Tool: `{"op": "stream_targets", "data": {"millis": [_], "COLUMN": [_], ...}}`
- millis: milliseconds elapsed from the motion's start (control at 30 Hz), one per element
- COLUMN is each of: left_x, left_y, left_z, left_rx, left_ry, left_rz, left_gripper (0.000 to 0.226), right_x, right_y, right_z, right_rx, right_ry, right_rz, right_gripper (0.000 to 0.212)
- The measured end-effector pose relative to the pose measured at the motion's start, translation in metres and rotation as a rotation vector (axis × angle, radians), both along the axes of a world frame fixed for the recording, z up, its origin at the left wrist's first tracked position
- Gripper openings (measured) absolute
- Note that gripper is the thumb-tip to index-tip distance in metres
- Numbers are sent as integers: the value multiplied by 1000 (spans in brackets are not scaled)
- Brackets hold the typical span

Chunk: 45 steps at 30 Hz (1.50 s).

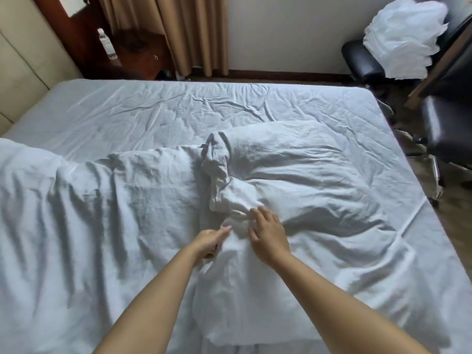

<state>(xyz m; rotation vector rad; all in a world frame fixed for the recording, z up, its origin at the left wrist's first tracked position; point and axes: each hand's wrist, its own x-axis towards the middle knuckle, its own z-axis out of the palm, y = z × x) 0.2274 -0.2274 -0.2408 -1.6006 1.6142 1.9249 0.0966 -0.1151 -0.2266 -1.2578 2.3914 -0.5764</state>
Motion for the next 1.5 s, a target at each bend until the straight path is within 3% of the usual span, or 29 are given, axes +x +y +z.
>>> {"op": "stream_targets", "data": {"millis": [100,233,300,400,533,600,667,733,867,933,1033,1167,1267,1367,1433,1500], "left_x": [20,41,52,77,119,138,149,148,140,143,156,169,173,176,180,174], "left_y": [32,69,78,97,123,139,154,168,183,186,195,204,212,230,233,235], "left_z": [8,29,31,41,45,30,15,10,12,10,15,4,-13,-35,-56,-63], "left_rx": [-29,30,67,8,252,154,-5,16,56,102,213,274,301,64,-11,184], "left_ry": [14,104,78,78,262,89,-72,-74,152,260,292,168,95,-152,-215,-129], "left_rz": [-60,-38,-123,-95,106,17,-29,26,293,356,373,363,412,389,407,541], "left_gripper": [29,48,59,47,13,11,14,23,60,64,57,47,35,13,18,35], "right_x": [17,32,35,47,61,69,76,78,75,72,68,69,83,95,92,94], "right_y": [44,98,113,136,162,179,198,209,216,215,205,198,220,242,244,237], "right_z": [5,10,10,17,22,19,12,6,4,2,7,11,-5,-27,-33,-33], "right_rx": [111,285,357,327,267,369,494,537,507,503,444,5,-116,293,466,375], "right_ry": [5,-20,-54,-6,107,89,136,210,369,411,447,681,515,292,139,13], "right_rz": [-24,22,80,127,169,255,349,363,275,224,186,150,67,204,267,170], "right_gripper": [59,57,59,61,68,75,83,91,103,107,89,38,33,39,43,43]}}
